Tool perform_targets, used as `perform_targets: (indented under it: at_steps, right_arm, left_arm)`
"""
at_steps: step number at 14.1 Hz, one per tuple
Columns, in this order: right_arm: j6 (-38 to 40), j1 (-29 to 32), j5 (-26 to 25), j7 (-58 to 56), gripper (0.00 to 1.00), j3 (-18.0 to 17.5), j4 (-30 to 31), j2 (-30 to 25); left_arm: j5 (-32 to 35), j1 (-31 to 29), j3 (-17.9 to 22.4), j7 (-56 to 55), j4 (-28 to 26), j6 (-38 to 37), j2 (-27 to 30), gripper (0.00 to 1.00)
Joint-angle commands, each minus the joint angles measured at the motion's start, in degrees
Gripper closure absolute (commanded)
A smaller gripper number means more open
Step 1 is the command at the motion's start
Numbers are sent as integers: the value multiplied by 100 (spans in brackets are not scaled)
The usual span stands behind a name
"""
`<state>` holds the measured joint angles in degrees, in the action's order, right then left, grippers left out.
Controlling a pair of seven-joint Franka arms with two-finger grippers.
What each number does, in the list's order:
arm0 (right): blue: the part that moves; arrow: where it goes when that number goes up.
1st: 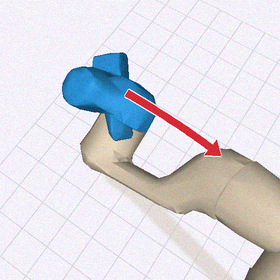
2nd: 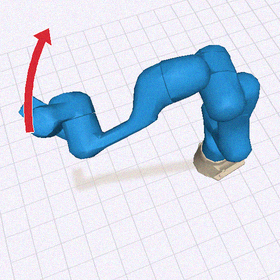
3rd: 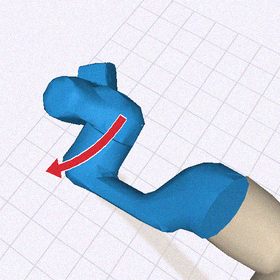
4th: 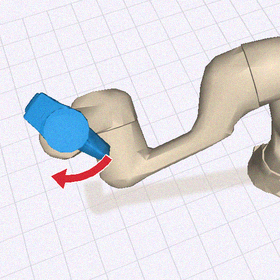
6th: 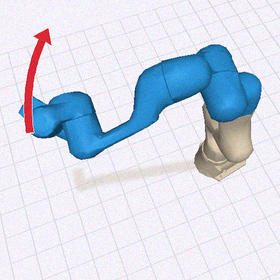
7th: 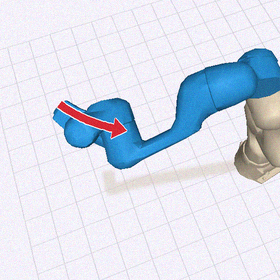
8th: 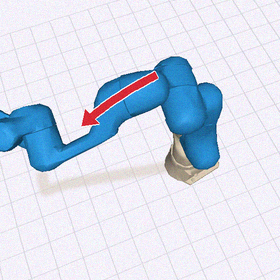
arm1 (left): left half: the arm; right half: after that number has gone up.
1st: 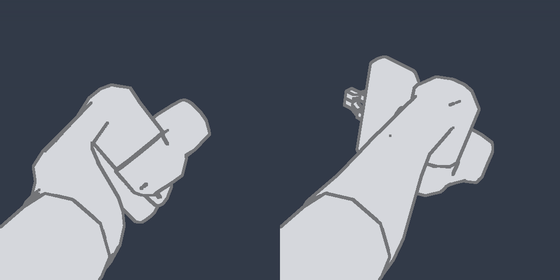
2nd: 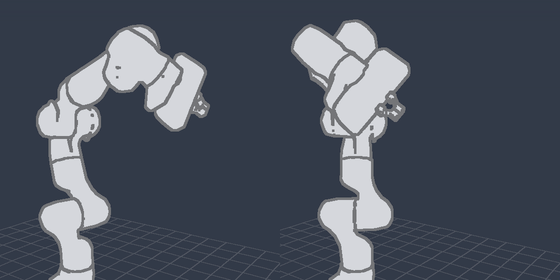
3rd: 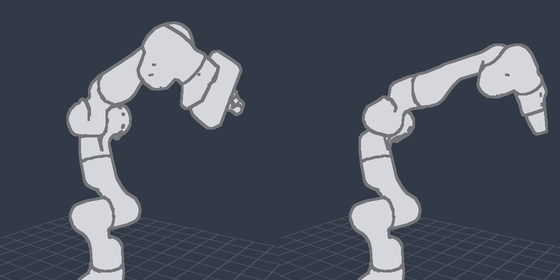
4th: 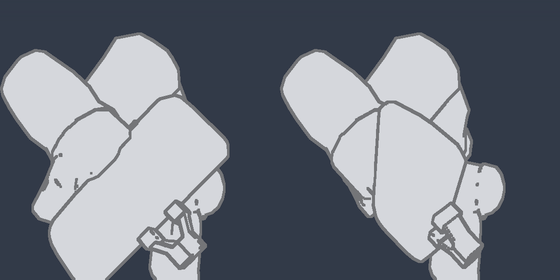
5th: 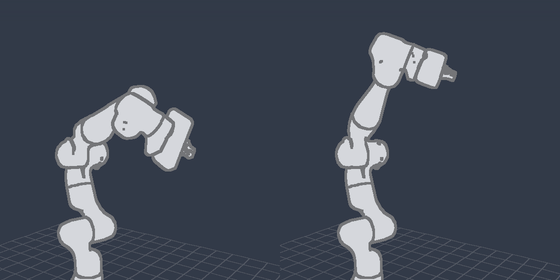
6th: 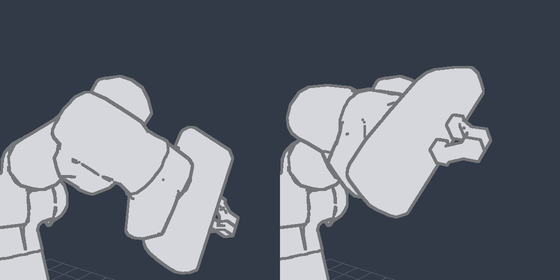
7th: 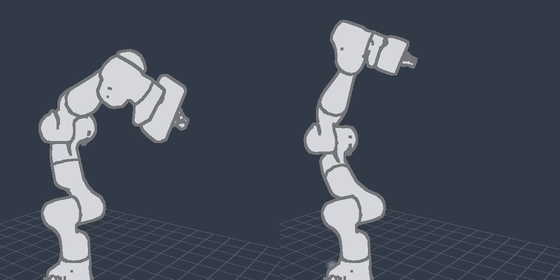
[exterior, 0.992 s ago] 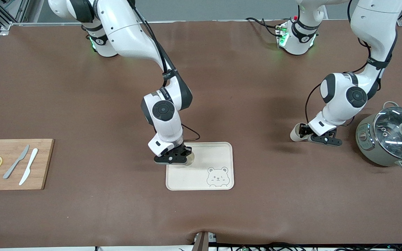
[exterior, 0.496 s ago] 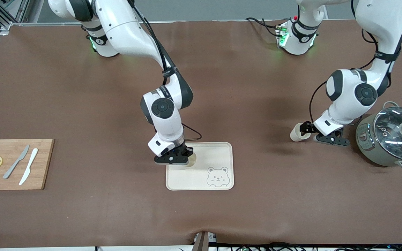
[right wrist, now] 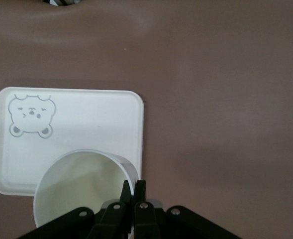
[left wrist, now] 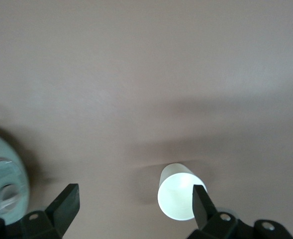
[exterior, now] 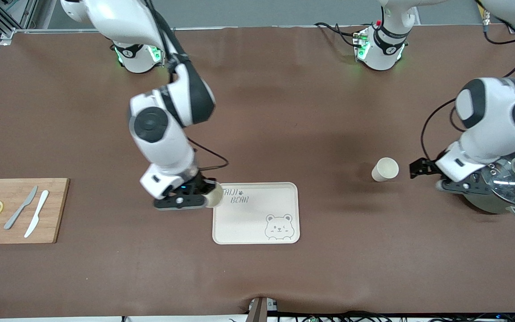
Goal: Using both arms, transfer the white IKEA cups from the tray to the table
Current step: 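Raise the open left gripper while the right gripper carries its cup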
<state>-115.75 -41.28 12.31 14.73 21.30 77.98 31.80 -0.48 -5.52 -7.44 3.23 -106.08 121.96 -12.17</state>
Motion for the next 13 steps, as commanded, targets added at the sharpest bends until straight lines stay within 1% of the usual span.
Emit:
perform_targets:
  at_steps: [1,3,4,5,6,7,8,10,12,13]
  right_arm:
    - [184,461,78,-942,100,-99,682,-673]
    - [185,848,78,-1777,100,-99,1016,-920]
    - [185,1059,78,-2190,100,-99,1087,-938]
    - [176,1235,78,-2533,100,-99,1105,-930]
    - [141,1428,78,-2859,100,-99,1131,-904]
    - [89,1604,87,-3166,100,-108,1123,-886]
    - [10,1736,87,-3404,100,-108,1123,-860]
    - [-201,1947,87,-3783,100,-117,1193,-728]
    - [-639,2115,131,-4126,100,-126,1411,-623]
    - [-920,2168,349,-4389,100,-126,1587,-587]
  left_arm:
    - [-110,51,-47,-645,1007,-802,-207,0]
    - [-128,51,-91,-797,1334,-1242,-163,0]
    - [-128,51,-108,-806,1509,-1488,-119,0]
    - [-137,86,-152,-902,1824,-1821,-84,0]
    - [-67,104,-274,-1172,2140,-2268,-75,0]
    - [-32,113,-432,-1471,2309,-2516,-58,0]
    - [-32,104,-555,-1604,2319,-2562,-14,0]
    - [-31,43,-557,-1519,2302,-2563,188,0]
    - [-32,34,-495,-1081,2328,-2563,232,0]
    - [-32,-71,-504,-722,2328,-2572,354,0]
